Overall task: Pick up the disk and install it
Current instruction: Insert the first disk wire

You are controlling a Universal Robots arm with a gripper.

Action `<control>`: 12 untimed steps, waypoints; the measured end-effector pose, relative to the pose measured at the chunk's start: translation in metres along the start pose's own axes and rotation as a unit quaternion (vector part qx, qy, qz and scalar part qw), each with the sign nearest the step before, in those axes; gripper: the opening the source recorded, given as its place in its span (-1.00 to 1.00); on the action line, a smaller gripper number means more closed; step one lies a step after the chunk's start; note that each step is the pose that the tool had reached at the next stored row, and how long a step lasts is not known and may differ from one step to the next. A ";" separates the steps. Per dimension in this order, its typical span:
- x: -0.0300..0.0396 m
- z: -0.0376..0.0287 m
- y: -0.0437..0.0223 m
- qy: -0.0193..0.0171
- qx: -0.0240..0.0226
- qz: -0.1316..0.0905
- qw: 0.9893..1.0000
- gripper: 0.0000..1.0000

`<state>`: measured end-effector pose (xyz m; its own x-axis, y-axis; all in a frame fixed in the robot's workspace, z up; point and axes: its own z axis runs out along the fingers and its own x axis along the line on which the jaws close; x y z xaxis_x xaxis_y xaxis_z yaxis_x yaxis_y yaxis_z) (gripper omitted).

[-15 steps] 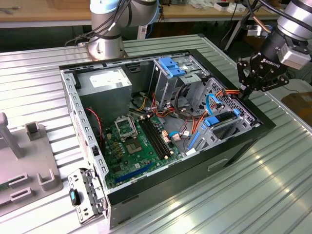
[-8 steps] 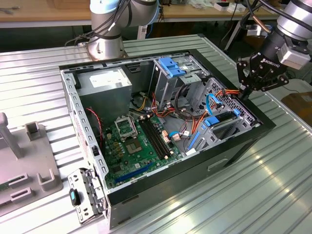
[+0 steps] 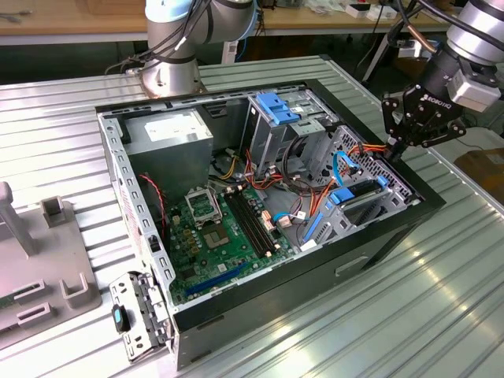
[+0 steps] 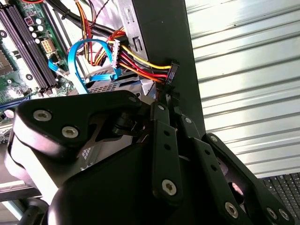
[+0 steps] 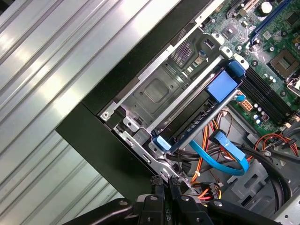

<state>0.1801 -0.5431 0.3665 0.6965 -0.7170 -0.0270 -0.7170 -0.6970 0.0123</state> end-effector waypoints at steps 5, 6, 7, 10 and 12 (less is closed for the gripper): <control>0.0000 0.0000 0.0000 0.000 0.000 0.000 1.000 -0.67; -0.0001 0.0000 0.0001 0.000 0.000 0.000 1.000 -0.67; -0.0005 0.0000 0.0005 0.000 0.000 0.000 1.000 -0.67; -0.0021 0.0001 0.0022 0.001 0.001 0.000 1.000 -0.67; -0.0026 0.0001 0.0027 0.001 0.001 0.000 1.000 -0.67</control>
<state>0.1764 -0.5431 0.3665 0.6967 -0.7170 -0.0255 -0.7170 -0.6970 0.0109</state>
